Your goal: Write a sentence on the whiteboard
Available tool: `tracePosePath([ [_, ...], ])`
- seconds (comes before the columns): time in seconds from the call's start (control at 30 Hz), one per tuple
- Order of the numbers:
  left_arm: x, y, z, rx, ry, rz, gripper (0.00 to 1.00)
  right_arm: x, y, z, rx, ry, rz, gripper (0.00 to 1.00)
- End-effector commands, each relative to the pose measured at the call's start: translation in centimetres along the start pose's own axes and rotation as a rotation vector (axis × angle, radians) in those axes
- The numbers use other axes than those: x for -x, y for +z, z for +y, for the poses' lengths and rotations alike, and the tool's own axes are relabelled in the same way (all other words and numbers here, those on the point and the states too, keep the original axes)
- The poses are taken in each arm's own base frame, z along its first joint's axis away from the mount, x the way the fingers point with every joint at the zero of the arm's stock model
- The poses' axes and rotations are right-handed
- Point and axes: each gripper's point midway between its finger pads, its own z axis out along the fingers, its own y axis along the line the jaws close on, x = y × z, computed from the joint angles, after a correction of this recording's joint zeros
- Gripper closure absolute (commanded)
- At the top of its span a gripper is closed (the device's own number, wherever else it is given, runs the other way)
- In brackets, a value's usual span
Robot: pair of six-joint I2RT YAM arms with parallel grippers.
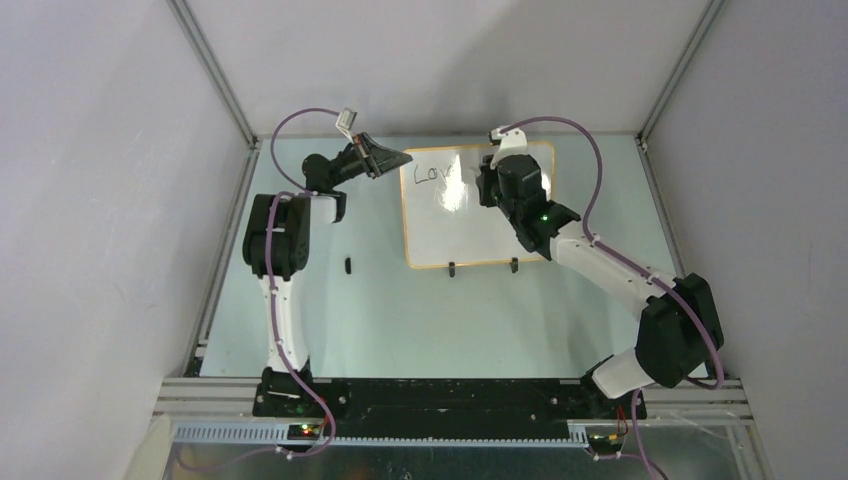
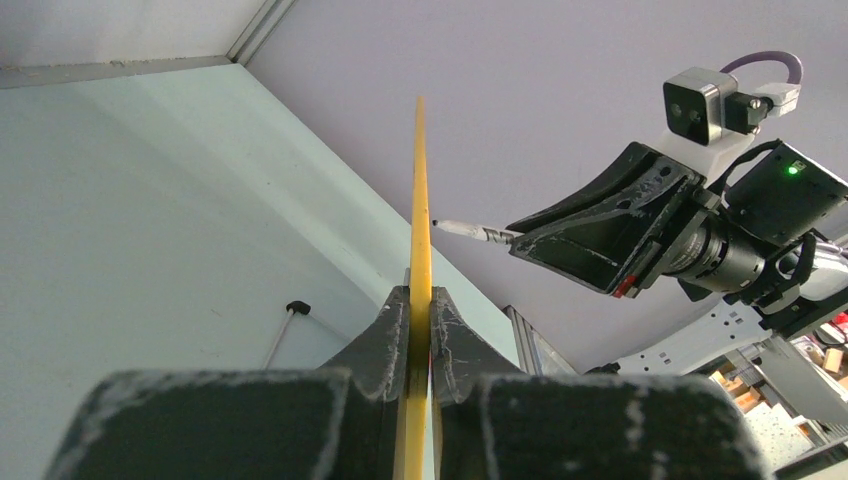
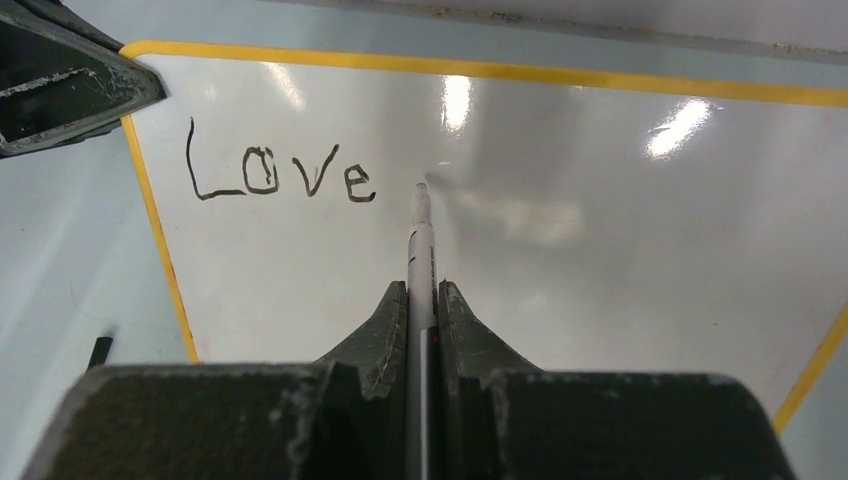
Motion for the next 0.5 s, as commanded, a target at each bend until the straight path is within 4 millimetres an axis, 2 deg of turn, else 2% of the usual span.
tracePosePath([
  [0.0,1.0,0.5,-2.2,-0.041,0.074,-0.003,1.00,1.9,0.4,0.5,0.015,0.017,-0.032,1.00],
  [0.47,1.1,0.5,-2.3,-0.042,0.077,-0.003,1.00,1.5,-0.2,-1.1,-0.055,0.009,-0.005,1.00],
])
